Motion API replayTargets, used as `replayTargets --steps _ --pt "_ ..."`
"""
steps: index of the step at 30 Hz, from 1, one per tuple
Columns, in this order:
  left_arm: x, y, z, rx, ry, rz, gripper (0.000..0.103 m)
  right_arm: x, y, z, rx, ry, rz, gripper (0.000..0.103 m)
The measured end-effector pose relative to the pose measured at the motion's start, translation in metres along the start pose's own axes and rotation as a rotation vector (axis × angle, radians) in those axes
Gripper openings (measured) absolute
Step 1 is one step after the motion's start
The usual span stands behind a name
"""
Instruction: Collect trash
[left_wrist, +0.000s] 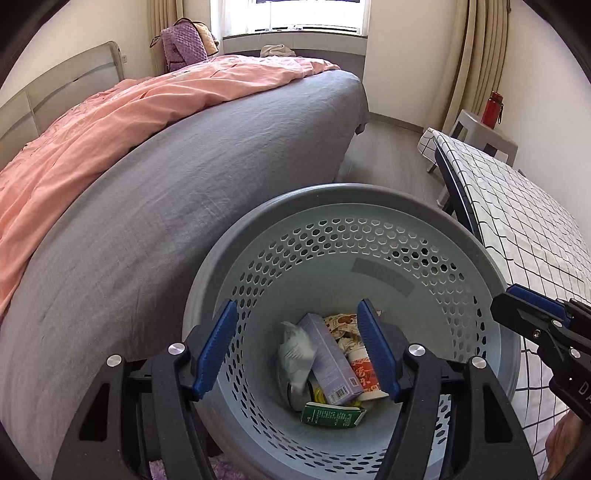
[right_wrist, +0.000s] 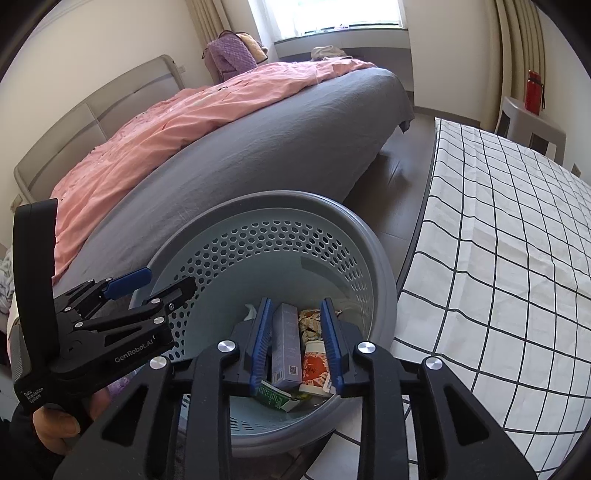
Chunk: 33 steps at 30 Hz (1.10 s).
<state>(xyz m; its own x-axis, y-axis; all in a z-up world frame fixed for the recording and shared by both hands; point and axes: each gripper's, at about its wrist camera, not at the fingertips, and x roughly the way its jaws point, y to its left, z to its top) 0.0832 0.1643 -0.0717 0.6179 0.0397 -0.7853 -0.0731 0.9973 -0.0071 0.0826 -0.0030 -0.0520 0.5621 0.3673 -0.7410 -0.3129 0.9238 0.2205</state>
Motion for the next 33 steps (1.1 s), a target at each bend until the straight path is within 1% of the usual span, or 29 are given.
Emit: replayTargets --steps 3,5,8,10,16,19,21,23,25,29,33 --pt "-0.001 0.001 0.0 -0.005 -0.001 0.006 0.068 0.0 0.001 -0.001 -0.002 0.001 -0.004 0.031" --pt "-0.001 0.001 -0.001 -0.006 -0.001 0.012 0.071 0.001 0.0 -0.002 -0.001 0.003 -0.005 0.031" --pt "-0.002 0.001 -0.002 -0.007 -0.002 0.014 0.071 0.001 0.0 -0.003 0.001 0.004 -0.009 0.031" --pt "-0.003 0.001 -0.002 -0.007 -0.003 0.016 0.074 0.001 -0.001 -0.004 0.002 0.003 -0.012 0.033" --pt "-0.006 0.0 -0.003 -0.004 -0.005 0.019 0.076 0.0 0.001 -0.005 -0.005 -0.007 -0.022 0.041" --pt "-0.007 0.0 -0.003 -0.004 -0.007 0.022 0.078 -0.001 0.0 -0.005 -0.007 -0.016 -0.028 0.047" --pt "-0.008 0.0 -0.003 -0.005 -0.008 0.027 0.078 -0.002 0.0 -0.005 -0.01 -0.022 -0.033 0.054" --pt "-0.009 0.001 -0.003 -0.01 -0.008 0.032 0.081 -0.004 0.0 -0.006 -0.016 -0.027 -0.04 0.059" --pt "-0.01 0.003 -0.003 -0.018 -0.009 0.031 0.081 -0.005 0.0 -0.006 -0.018 -0.029 -0.047 0.061" --pt "-0.011 0.003 -0.003 -0.023 -0.012 0.032 0.081 -0.007 0.0 -0.007 -0.02 -0.035 -0.055 0.068" --pt "-0.012 0.004 -0.004 -0.025 -0.016 0.03 0.083 -0.01 0.001 -0.007 -0.025 -0.045 -0.066 0.078"
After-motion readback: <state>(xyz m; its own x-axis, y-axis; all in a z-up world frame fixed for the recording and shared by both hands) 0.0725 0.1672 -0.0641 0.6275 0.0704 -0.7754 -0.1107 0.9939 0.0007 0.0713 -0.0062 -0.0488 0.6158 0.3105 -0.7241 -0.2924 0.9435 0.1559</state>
